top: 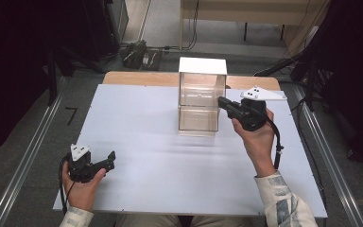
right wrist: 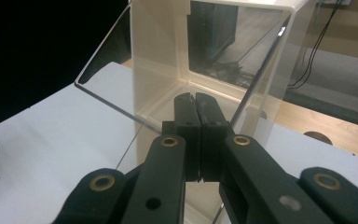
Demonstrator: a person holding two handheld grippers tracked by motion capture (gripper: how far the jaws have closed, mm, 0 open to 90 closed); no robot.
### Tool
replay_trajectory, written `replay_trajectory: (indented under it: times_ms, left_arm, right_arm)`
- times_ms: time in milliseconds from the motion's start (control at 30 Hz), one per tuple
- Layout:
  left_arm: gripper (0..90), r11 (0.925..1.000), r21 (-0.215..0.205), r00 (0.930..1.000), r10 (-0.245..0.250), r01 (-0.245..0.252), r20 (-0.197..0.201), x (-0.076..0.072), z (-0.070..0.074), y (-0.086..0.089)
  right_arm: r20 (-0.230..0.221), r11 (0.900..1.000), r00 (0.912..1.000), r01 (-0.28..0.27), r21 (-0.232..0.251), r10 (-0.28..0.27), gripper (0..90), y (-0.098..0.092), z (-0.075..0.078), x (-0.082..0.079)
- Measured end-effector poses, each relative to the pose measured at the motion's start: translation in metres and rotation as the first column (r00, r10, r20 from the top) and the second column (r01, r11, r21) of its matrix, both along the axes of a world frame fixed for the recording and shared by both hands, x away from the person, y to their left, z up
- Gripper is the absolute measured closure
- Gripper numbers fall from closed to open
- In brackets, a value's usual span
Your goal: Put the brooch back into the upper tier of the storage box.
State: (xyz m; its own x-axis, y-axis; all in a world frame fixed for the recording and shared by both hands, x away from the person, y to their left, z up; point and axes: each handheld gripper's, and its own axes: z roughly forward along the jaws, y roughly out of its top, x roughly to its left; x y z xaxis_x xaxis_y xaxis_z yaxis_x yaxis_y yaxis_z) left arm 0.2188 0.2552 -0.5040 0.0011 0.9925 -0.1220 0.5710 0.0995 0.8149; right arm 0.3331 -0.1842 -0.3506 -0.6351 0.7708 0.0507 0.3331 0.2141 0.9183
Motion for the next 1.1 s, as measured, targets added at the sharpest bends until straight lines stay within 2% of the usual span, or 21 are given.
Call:
replay_trajectory:
  times_ms: [67, 233, 267, 400, 733, 1100]
  left_arm:
    - [7.5, 1.0000, -0.001, 1.0000, 0.000, 0.000, 0.000, 0.000, 0.000, 0.000]
    - [7.5, 1.0000, -0.002, 1.0000, 0.002, -0.002, 0.000, 0.000, 0.000, 0.001]
    - [7.4, 1.0000, -0.002, 1.0000, 0.001, -0.001, 0.001, 0.000, 0.000, 0.001]
    - [7.5, 1.0000, -0.001, 1.0000, 0.002, -0.002, 0.000, 0.000, 0.000, 0.000]
    - [7.4, 1.0000, 0.001, 1.0000, 0.002, -0.002, -0.001, 0.000, 0.000, 0.000]
    - [7.4, 1.0000, 0.000, 1.0000, 0.002, -0.002, -0.001, 0.000, 0.000, 0.000]
  right_arm:
    - [0.004, 1.000, 1.0000, -0.001, 0.001, 0.001, 84.1, 0.000, 0.000, 0.001]
    - [0.023, 0.999, 0.9995, -0.024, 0.023, 0.024, 64.0, 0.003, 0.002, 0.001]
    - [0.026, 0.999, 0.9991, -0.035, 0.025, 0.035, 57.4, 0.004, 0.003, 0.000]
    - [0.024, 0.999, 0.9986, -0.047, 0.024, 0.046, 53.2, 0.005, 0.002, -0.001]
    - [0.033, 0.998, 0.9983, -0.048, 0.027, 0.047, 51.3, 0.003, 0.003, -0.004]
    - [0.028, 0.999, 0.9987, -0.043, 0.022, 0.043, 42.2, -0.001, 0.002, -0.009]
